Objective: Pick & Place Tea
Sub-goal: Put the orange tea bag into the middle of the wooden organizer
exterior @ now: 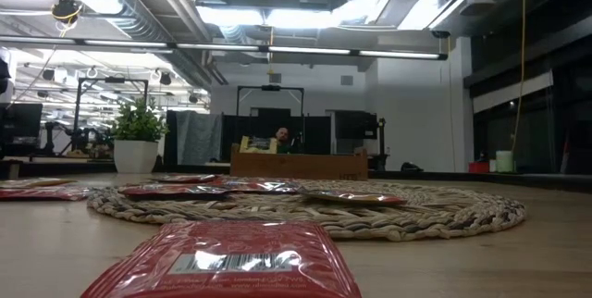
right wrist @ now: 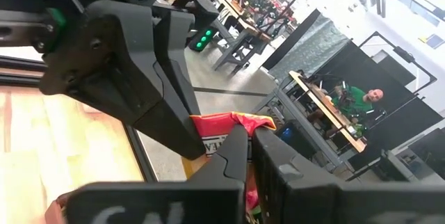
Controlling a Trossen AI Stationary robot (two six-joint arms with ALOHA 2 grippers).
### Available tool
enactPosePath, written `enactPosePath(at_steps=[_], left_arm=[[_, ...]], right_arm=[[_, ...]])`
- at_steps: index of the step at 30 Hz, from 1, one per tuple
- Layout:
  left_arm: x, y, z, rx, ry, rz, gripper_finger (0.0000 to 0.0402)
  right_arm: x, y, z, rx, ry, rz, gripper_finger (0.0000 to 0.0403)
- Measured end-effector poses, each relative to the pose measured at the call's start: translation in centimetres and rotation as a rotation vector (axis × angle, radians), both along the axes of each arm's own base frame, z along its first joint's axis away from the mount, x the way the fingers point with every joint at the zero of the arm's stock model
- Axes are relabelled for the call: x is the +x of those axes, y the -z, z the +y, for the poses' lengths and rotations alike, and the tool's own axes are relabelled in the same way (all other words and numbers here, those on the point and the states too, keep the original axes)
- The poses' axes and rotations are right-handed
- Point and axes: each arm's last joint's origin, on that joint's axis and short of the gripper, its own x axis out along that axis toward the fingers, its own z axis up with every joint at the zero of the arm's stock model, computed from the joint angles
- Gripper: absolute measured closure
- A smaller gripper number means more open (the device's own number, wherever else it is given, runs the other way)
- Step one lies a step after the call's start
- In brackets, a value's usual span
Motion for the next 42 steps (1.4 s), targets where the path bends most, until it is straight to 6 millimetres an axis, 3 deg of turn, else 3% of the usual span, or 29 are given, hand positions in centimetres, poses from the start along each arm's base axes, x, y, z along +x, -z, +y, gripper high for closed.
enactPosePath(at_steps=[9,16,19,27,33,42], left_arm=[[-0.4,-0.2,0.2,0.014,-0.047,0.004,0.0399],[-1.7,-1.2,0.3,0.047,-0.051,-0.011,0.0400],[-2.5,-2.1,0.3,0.056,-0.013,-0.056,0.0400],[-4.9,-4.3,0.6,0.089,0.223,-0.177,0.0400],[-5.4,-5.0,0.8,0.085,0.455,-0.246,0.0400],[-5.2,-4.9,0.9,0.079,0.490,-0.241,0.0400]], right_arm=[[-1.3,-1.4,0.1,0.003,0.007,-0.067,0.0294],[-4.3,-4.0,0.4,0.108,0.041,-0.280,0.0229],[-5.8,-4.8,0.5,0.218,-0.044,-0.370,0.0213],[-8.6,-5.8,-0.2,0.451,-0.286,-0.431,0.0199],[-8.5,-5.8,-0.8,0.501,-0.378,-0.420,0.0199],[-7.7,-5.6,-1.7,0.554,-0.532,-0.400,0.0199]])
